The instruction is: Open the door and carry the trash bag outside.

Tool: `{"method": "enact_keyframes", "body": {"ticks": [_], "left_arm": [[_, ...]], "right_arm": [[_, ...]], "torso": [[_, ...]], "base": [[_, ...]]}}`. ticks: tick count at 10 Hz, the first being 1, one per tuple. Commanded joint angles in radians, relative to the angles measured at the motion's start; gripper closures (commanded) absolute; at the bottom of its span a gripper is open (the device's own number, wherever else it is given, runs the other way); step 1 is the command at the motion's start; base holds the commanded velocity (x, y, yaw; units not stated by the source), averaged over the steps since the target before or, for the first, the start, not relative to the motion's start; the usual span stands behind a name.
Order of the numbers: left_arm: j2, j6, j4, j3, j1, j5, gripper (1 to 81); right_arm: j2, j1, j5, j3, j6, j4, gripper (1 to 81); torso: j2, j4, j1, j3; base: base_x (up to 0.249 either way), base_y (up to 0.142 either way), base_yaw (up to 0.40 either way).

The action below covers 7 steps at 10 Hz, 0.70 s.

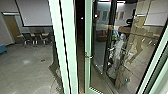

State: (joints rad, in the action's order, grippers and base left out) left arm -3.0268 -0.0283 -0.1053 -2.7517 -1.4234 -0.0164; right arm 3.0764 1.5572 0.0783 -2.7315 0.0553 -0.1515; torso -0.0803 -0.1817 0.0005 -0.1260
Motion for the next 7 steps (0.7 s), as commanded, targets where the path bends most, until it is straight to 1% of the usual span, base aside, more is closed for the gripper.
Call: {"method": "enact_keyframes", "body": {"ticks": [1, 7], "left_arm": [[0.0, -0.001, -0.004, 0.004, 0.054, -0.048, 81.1], [-0.006, -0.001, -0.005, 0.004, 0.054, -0.048, 81.1]], "right_arm": [[0.011, -0.036, -0.06, 0.007, 0.003, 0.003, 1.0], [0.011, -0.039, -0.06, 0.004, 0.003, 0.003, 1.0]], "torso": [[0.0, 0.0, 0.0, 0.0], [0.0, 0.0, 0.0, 0.0]], "base": [[0.0, -0.084, 0.0], [0.0, -0.084, 0.0]]}}
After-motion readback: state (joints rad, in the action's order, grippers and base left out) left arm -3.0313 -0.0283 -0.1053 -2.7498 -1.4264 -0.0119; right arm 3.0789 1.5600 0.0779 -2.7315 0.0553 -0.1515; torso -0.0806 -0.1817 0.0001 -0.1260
